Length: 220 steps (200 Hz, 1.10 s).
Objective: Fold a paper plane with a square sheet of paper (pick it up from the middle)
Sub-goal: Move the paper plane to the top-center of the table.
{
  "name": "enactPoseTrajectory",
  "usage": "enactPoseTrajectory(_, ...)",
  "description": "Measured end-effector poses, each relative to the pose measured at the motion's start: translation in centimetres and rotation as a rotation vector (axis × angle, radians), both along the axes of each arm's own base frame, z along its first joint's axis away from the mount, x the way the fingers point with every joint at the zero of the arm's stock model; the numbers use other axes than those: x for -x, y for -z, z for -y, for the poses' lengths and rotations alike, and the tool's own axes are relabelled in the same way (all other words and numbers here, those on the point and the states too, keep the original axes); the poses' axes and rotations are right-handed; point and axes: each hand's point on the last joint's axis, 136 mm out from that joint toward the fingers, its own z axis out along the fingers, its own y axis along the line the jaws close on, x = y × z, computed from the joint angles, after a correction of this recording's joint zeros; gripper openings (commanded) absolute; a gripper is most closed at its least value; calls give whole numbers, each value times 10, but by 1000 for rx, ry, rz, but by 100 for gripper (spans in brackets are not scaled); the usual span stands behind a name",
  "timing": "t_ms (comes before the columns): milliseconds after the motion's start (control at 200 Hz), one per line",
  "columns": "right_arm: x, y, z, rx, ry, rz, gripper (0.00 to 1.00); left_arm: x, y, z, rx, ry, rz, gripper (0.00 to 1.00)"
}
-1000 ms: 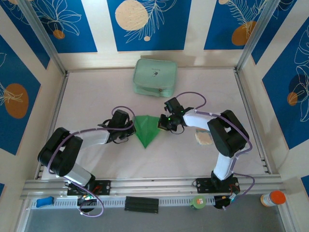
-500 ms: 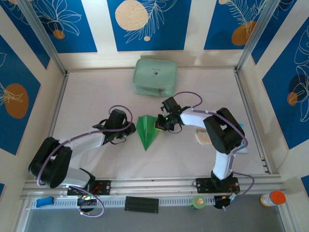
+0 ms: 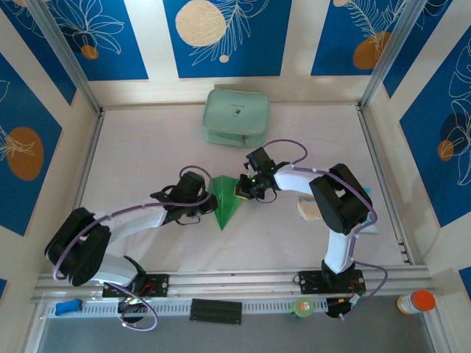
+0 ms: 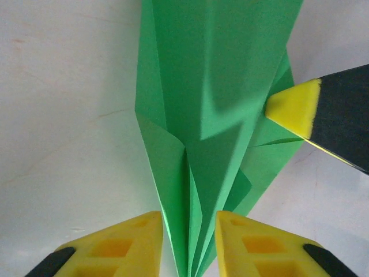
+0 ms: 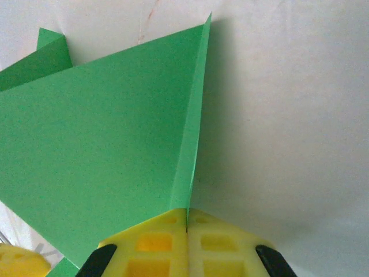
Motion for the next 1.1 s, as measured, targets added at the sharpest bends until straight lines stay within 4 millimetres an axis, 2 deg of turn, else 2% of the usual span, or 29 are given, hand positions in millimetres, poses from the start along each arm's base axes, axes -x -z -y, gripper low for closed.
enactPoseTrajectory(160,0,0,0,0,0,0,1,-2,8,7,3,16,-29,31)
enactPoseTrajectory(345,0,0,0,0,0,0,1,-3,7,12,16,23,-27,29)
enactPoseTrajectory(660,0,1,0,1,0,-2,1,-2,6,13,21,28,-27,34)
enactPoseTrajectory(905,0,2,0,2,0,-3,1,-4,7,30,10,73,-38,34)
enactPoseTrajectory(1101,0,2,0,2,0,-3,1,-2,11,37,-38,113,-56,38)
